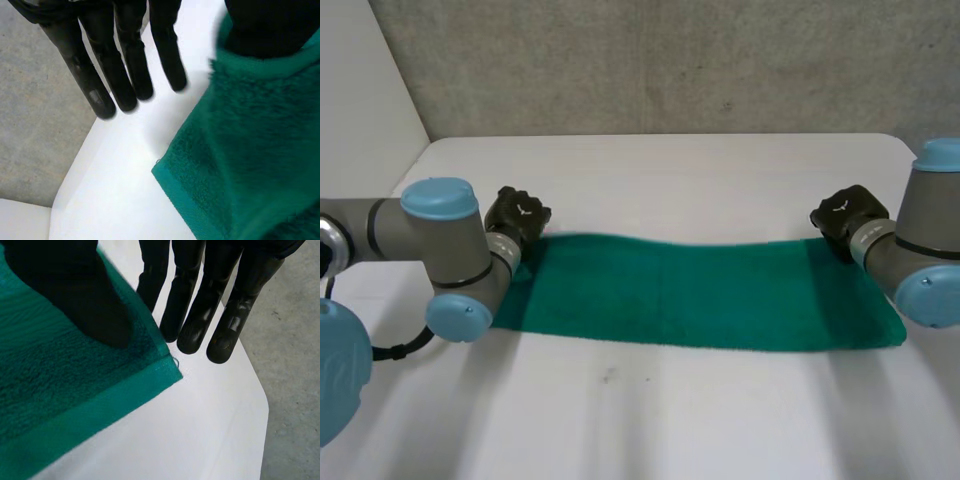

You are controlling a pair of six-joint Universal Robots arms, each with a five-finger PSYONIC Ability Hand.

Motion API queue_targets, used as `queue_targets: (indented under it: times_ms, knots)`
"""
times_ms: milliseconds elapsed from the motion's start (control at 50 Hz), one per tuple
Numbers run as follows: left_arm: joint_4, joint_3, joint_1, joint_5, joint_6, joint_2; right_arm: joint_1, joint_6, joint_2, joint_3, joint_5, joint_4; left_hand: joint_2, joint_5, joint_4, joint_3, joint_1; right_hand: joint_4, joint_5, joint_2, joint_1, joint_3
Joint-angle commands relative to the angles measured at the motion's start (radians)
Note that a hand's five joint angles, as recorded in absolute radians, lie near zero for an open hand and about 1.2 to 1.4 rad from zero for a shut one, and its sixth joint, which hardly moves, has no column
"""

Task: Fold the towel.

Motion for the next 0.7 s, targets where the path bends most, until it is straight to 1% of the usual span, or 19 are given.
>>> queue_targets:
  times_ms: [20, 80, 100, 160, 280, 340, 400, 420, 480, 520, 640, 660, 700]
  knots:
    - [0.103, -0.076, -0.001, 0.001, 0.072, 0.014, 0.016, 0.050, 0.013, -0.009, 0.043, -0.058, -0.665, -0.665, -0.665, -0.668, -0.641, -0.687, -0.685, -0.665, -0.509, -0.669]
    - [0.129, -0.092, -0.006, 0.001, 0.072, 0.031, 0.016, 0.116, -0.005, 0.008, 0.060, -0.090, -0.665, -0.665, -0.665, -0.668, -0.641, -0.769, -0.767, -0.747, -0.592, -0.751]
    - [0.161, -0.107, -0.015, 0.000, 0.069, 0.060, 0.017, 0.131, -0.014, 0.012, 0.059, -0.092, -0.665, -0.665, -0.665, -0.668, -0.641, -0.778, -0.776, -0.756, -0.601, -0.760]
    - [0.173, -0.122, -0.023, 0.000, 0.068, 0.091, 0.020, 0.171, -0.077, 0.041, 0.054, -0.092, -0.665, -0.665, -0.665, -0.668, -0.641, -0.781, -0.779, -0.759, -0.604, -0.763]
    - [0.169, -0.194, -0.029, -0.002, 0.066, 0.186, 0.019, 0.179, -0.166, 0.129, 0.050, -0.098, -0.665, -0.665, -0.665, -0.668, -0.641, -0.781, -0.779, -0.759, -0.604, -0.763]
    - [0.149, -0.282, -0.027, 0.001, 0.066, 0.258, 0.019, 0.179, -0.203, 0.176, 0.042, -0.098, -0.665, -0.665, -0.665, -0.668, -0.641, -0.781, -0.779, -0.759, -0.604, -0.763]
    - [0.123, -0.329, -0.015, 0.026, 0.068, 0.283, 0.011, 0.177, -0.234, 0.222, 0.021, -0.100, -0.665, -0.665, -0.665, -0.668, -0.641, -0.781, -0.779, -0.759, -0.604, -0.763]
    - [0.123, -0.330, -0.015, 0.026, 0.068, 0.283, 0.011, 0.177, -0.234, 0.223, 0.020, -0.100, -0.665, -0.665, -0.665, -0.668, -0.641, -0.781, -0.779, -0.759, -0.604, -0.763]
    - [0.103, -0.336, 0.009, 0.061, 0.072, 0.271, 0.008, 0.176, -0.257, 0.261, -0.001, -0.100, -0.665, -0.665, -0.665, -0.668, -0.641, -0.781, -0.779, -0.759, -0.604, -0.763]
    - [0.103, -0.330, 0.041, 0.064, 0.074, 0.240, 0.008, 0.176, -0.260, 0.267, -0.003, -0.100, -0.665, -0.665, -0.665, -0.668, -0.641, -0.781, -0.779, -0.759, -0.604, -0.763]
    - [0.112, -0.291, 0.069, 0.067, 0.080, 0.183, 0.008, 0.173, -0.263, 0.296, -0.004, -0.106, -0.665, -0.665, -0.665, -0.668, -0.641, -0.778, -0.776, -0.756, -0.601, -0.760]
    - [0.135, -0.220, 0.072, 0.067, 0.087, 0.132, 0.008, 0.173, -0.263, 0.299, -0.004, -0.106, -0.665, -0.665, -0.665, -0.668, -0.641, -0.778, -0.776, -0.756, -0.601, -0.760]
    - [0.170, -0.163, 0.074, 0.069, 0.107, 0.096, 0.011, 0.171, -0.264, 0.305, -0.004, -0.106, -0.664, -0.664, -0.664, -0.667, -0.640, -0.778, -0.776, -0.756, -0.601, -0.760]
